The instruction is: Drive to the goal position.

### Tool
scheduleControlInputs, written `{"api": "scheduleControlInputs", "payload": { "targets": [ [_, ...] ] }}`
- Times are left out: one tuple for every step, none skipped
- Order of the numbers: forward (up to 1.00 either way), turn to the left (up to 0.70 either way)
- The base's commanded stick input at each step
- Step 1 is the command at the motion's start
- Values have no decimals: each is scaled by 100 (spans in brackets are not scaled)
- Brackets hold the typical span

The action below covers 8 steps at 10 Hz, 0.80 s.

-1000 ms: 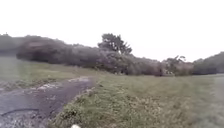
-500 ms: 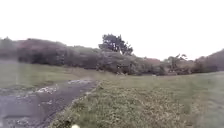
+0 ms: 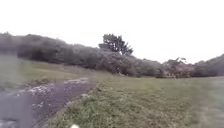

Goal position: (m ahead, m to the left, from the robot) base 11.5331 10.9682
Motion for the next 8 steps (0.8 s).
{"api": "scheduleControlInputs", "payload": {
  "targets": [
    [8,0],
    [8,0],
    [8,0],
    [6,0],
    [6,0],
    [6,0],
    [6,0],
    [6,0]
  ]
}}
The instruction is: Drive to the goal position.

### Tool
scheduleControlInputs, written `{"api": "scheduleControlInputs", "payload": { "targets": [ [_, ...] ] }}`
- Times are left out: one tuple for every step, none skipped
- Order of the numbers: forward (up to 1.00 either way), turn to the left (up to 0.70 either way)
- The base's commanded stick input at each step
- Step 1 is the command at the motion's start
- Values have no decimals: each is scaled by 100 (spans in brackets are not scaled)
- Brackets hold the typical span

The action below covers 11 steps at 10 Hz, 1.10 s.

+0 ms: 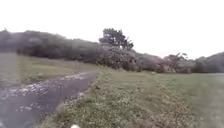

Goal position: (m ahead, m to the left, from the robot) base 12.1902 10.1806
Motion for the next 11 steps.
{"api": "scheduleControlInputs", "payload": {
  "targets": [
    [6,0],
    [6,0],
    [6,0],
    [6,0],
    [6,0],
    [6,0],
    [6,0],
    [6,7],
    [6,11],
    [6,12],
    [6,12]
  ]
}}
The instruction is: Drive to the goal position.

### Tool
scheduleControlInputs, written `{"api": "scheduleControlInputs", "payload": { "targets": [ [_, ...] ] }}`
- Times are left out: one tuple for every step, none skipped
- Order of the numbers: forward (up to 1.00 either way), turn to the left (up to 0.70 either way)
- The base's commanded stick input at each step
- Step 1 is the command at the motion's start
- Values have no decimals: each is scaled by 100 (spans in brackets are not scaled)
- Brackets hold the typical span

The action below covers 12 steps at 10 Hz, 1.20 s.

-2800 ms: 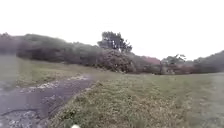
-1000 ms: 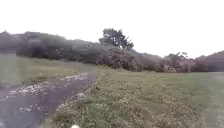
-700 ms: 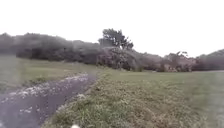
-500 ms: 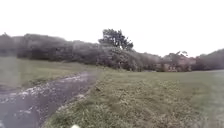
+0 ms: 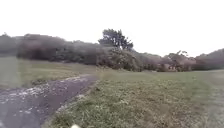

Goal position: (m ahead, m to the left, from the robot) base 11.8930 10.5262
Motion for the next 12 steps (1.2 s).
{"api": "scheduleControlInputs", "payload": {
  "targets": [
    [6,10],
    [6,0],
    [6,0],
    [6,0],
    [6,0],
    [6,0],
    [6,0],
    [6,0],
    [6,0],
    [6,0],
    [6,0],
    [6,0]
  ]
}}
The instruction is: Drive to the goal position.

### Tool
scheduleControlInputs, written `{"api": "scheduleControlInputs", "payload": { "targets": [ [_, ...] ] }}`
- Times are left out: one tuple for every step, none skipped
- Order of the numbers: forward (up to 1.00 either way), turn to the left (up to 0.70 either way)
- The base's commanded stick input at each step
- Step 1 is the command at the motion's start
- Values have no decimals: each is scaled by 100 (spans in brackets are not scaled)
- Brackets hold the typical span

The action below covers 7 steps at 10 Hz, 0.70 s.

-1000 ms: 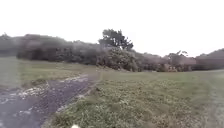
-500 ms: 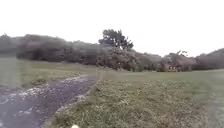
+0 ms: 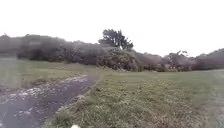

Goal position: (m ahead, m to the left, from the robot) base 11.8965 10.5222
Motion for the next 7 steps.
{"api": "scheduleControlInputs", "payload": {
  "targets": [
    [6,0],
    [6,0],
    [6,0],
    [6,0],
    [6,0],
    [6,0],
    [6,0]
  ]
}}
